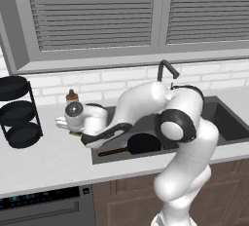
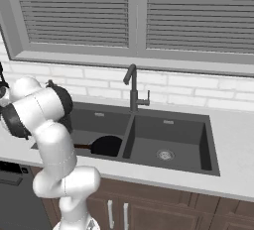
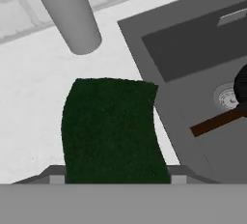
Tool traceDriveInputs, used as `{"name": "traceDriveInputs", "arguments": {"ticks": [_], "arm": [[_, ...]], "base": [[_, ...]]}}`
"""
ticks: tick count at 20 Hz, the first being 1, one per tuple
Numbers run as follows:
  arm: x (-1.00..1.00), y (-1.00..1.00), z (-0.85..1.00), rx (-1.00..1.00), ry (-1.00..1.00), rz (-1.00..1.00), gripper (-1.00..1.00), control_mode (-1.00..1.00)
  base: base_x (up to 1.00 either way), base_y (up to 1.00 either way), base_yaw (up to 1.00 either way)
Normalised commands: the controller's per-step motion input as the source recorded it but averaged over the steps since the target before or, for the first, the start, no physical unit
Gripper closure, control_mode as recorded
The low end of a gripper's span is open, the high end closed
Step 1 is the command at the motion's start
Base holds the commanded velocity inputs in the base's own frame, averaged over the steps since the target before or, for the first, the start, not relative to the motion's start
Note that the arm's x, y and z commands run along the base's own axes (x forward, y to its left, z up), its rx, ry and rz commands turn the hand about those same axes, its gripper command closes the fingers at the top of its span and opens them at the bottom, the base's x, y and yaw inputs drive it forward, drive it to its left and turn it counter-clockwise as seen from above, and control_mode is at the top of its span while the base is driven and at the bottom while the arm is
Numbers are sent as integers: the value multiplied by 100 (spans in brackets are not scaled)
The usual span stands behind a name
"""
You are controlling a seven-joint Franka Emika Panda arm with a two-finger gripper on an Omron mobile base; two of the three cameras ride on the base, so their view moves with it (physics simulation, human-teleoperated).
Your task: Pick the pan and sponge and place them into the sink. Then turn on the water.
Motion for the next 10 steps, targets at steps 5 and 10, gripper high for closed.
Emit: {"name": "traceDriveInputs", "arguments": {"ticks": [5, 10], "arm": [[-8, -78, 93, 0, 2, -10, 100, -100], [-21, -100, 52, 0, 4, -12, 100, -100]], "base": [[0, 0, 0], [0, 0, 0]]}}
